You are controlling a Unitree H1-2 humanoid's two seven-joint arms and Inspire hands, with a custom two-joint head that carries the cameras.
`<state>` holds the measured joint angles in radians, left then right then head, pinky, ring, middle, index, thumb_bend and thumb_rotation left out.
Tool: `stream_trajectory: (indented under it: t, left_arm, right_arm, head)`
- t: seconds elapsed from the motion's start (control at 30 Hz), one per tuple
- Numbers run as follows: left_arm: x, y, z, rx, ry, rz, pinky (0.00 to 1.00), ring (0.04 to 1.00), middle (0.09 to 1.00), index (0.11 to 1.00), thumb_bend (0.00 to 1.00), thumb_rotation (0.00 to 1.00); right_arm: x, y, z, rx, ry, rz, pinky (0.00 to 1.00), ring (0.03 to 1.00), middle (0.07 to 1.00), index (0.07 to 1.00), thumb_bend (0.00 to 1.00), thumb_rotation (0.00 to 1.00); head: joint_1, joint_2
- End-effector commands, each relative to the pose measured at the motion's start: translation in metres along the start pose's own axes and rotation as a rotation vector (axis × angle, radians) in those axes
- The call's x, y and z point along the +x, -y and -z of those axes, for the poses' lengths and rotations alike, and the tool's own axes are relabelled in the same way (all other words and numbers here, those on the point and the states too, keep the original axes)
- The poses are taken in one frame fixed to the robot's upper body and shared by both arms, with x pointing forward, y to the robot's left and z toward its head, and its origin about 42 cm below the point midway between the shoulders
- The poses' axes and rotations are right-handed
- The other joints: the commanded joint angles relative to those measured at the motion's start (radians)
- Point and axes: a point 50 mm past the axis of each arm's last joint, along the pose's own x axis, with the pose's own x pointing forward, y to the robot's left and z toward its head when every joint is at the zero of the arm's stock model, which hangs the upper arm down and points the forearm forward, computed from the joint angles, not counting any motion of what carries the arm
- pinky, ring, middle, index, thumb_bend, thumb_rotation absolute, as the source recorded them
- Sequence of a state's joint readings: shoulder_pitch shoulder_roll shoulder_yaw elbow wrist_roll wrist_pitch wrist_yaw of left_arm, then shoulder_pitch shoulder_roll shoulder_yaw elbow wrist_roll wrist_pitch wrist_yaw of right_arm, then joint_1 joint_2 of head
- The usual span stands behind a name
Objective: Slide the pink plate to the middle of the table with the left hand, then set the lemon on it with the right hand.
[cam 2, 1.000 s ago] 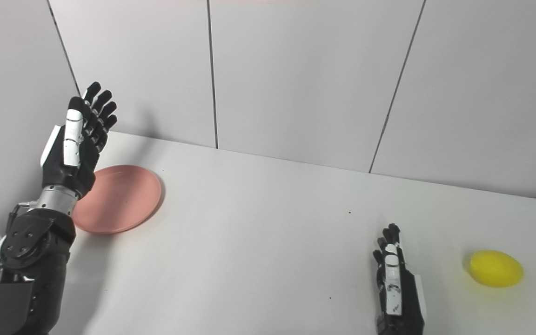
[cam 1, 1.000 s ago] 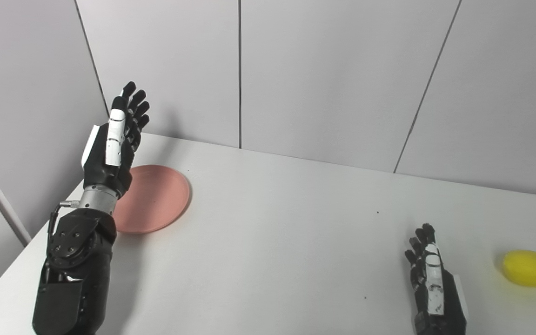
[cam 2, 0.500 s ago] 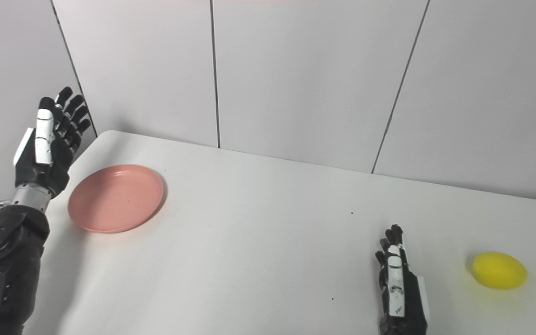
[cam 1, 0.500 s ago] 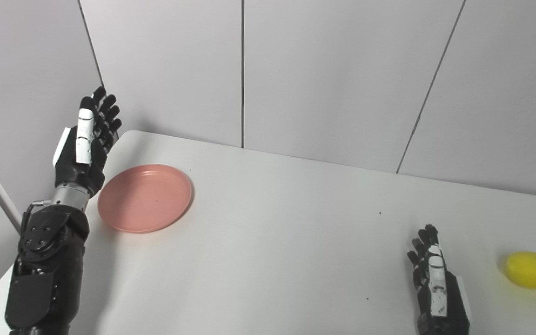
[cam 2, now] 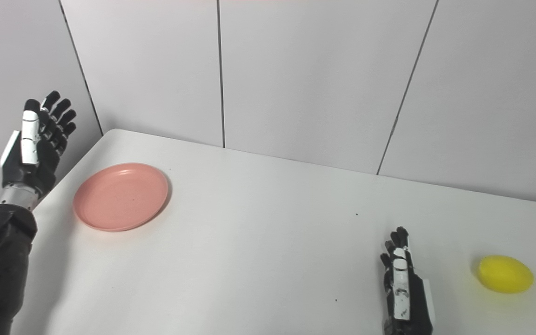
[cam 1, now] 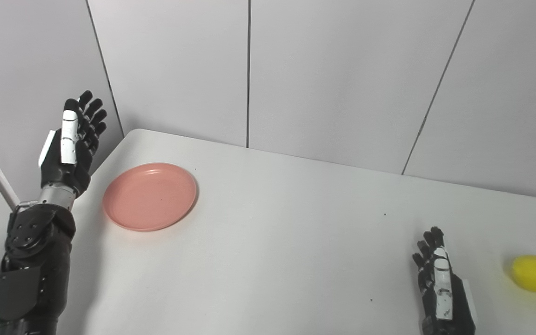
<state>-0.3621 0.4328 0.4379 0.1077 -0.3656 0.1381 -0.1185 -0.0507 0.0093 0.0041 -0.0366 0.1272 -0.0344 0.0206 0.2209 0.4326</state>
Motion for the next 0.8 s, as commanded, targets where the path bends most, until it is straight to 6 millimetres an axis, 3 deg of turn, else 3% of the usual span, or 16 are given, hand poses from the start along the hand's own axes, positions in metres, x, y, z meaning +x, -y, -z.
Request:
stream_trajectory:
  t: [0.0, 0.77]
  left_arm:
    - [0.009, -0.010, -0.023, 0.026, 0.085, 0.000, 1.00, 0.977, 0.969, 0.956, 0.60, 1.00]
    - [0.000, -0.017, 0.009, 0.032, -0.010, -0.029, 0.99, 0.977, 0.975, 0.964, 0.58, 1.00]
  right_arm:
    - [-0.002, 0.005, -0.001, -0.005, -0.006, -0.002, 1.00, 1.000, 1.000, 1.000, 0.15, 1.00]
    - [-0.003, 0.005, -0.003, -0.008, -0.007, -0.003, 1.00, 1.000, 1.000, 1.000, 0.16, 1.00]
  head:
    - [-0.001, 0.001]
    - [-0.002, 0.007]
